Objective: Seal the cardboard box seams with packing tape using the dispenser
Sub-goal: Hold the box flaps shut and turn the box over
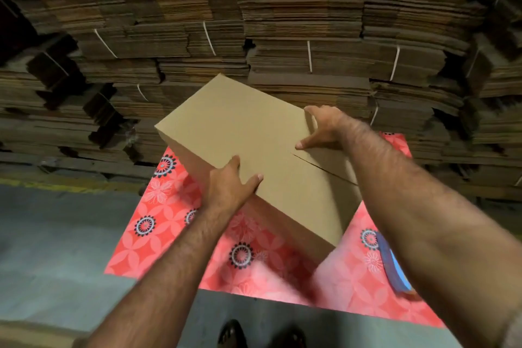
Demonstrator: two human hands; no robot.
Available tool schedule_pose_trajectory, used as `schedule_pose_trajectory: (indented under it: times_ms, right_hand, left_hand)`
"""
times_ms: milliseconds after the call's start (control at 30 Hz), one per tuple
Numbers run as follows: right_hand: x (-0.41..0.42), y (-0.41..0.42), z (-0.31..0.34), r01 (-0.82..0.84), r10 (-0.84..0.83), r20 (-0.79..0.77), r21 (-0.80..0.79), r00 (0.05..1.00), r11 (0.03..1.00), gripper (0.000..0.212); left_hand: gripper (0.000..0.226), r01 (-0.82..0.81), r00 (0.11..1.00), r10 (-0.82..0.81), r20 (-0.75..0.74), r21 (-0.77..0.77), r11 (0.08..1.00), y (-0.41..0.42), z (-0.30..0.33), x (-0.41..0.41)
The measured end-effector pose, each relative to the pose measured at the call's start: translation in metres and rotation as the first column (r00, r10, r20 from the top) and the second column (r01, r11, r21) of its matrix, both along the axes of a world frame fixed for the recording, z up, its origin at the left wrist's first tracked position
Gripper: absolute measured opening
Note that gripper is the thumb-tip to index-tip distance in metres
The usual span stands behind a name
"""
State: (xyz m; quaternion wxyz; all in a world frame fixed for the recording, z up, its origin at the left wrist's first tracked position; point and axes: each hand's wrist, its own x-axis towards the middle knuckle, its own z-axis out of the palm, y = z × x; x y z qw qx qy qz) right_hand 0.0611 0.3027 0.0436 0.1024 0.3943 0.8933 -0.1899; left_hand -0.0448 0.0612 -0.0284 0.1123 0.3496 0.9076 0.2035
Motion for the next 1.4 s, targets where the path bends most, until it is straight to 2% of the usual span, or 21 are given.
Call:
schedule_pose_trajectory:
  times_ms: [67, 133, 200, 367, 500, 567, 700, 900, 1000, 1067, 1100, 1167, 1233, 1400]
  right_hand:
    - [-0.003, -0.005, -0.01, 0.001, -0.002, 0.053, 0.029, 0.999, 1.0, 0.096]
    - [-0.006, -0.017, -0.019, 0.017, -0.019, 0.045, 0.06, 0.999, 0.998, 0.076]
    - [-0.009, -0.035, -0.026, 0.057, -0.058, 0.002, 0.121, 0.998, 0.991, 0.066]
    - [-0.003, -0.088, -0.057, 0.16, -0.157, -0.033, 0.156, 0.987, 0.975, 0.08]
    - [0.008, -0.095, -0.078, 0.156, -0.146, -0.062, 0.219, 0.987, 0.963, 0.08]
    - [0.009, -0.092, -0.083, 0.145, -0.138, -0.043, 0.248, 0.989, 0.958, 0.079]
    - [0.014, -0.073, -0.083, 0.08, -0.082, -0.004, 0.283, 0.997, 0.956, 0.077]
    - [0.028, -0.052, -0.071, -0.031, 0.018, 0.049, 0.27, 0.999, 0.962, 0.072]
    - [0.015, -0.063, -0.069, 0.021, -0.03, 0.029, 0.281, 0.999, 0.959, 0.073]
    - [-0.013, -0.083, -0.066, 0.075, -0.064, -0.045, 0.318, 0.997, 0.945, 0.073]
    - [-0.033, -0.096, -0.064, 0.075, -0.051, -0.082, 0.326, 0.995, 0.942, 0.072]
    - [-0.078, -0.125, -0.06, 0.009, 0.028, -0.12, 0.302, 0.992, 0.953, 0.068]
    - [-0.116, -0.154, -0.062, -0.069, 0.102, -0.117, 0.255, 0.988, 0.965, 0.066]
    - [-0.129, -0.173, -0.077, -0.064, 0.083, -0.12, 0.154, 0.989, 0.986, 0.067]
  left_hand:
    - [0.054, -0.009, 0.99, -0.007, -0.141, -0.113, 0.994, 0.002, 0.011, -0.004]
    - [0.055, -0.013, 0.963, -0.032, -0.268, -0.164, 0.986, 0.006, 0.022, -0.014]
    - [0.059, -0.004, 0.946, -0.058, -0.32, -0.187, 0.982, 0.014, 0.029, -0.033]
    - [0.073, 0.033, 0.957, -0.125, -0.263, -0.329, 0.944, 0.04, 0.038, -0.11]
    - [0.088, -0.04, 0.992, -0.014, -0.126, -0.413, 0.91, 0.045, 0.039, -0.175]
    - [0.089, -0.051, 0.998, 0.038, -0.04, -0.402, 0.914, 0.04, 0.04, -0.194]
    - [0.08, -0.05, 0.999, 0.036, -0.041, -0.401, 0.915, 0.028, 0.041, -0.19]
    - [0.083, -0.049, 0.997, 0.016, -0.069, -0.494, 0.868, -0.02, 0.036, -0.148]
    - [0.08, -0.042, 0.994, -0.011, -0.111, -0.462, 0.886, -0.036, 0.033, -0.143]
    - [0.075, -0.009, 0.971, -0.07, -0.228, -0.328, 0.945, -0.037, 0.028, -0.145]
    - [0.071, 0.054, 0.958, -0.114, -0.262, -0.226, 0.973, -0.034, 0.024, -0.149]
    - [0.064, 0.24, 0.946, -0.26, -0.193, -0.121, 0.963, -0.025, 0.016, -0.16]
    - [0.058, 0.345, 0.921, -0.366, -0.135, -0.157, 0.925, -0.019, 0.005, -0.166]
    - [0.051, 0.308, 0.919, -0.349, -0.182, -0.217, 0.926, -0.021, -0.01, -0.161]
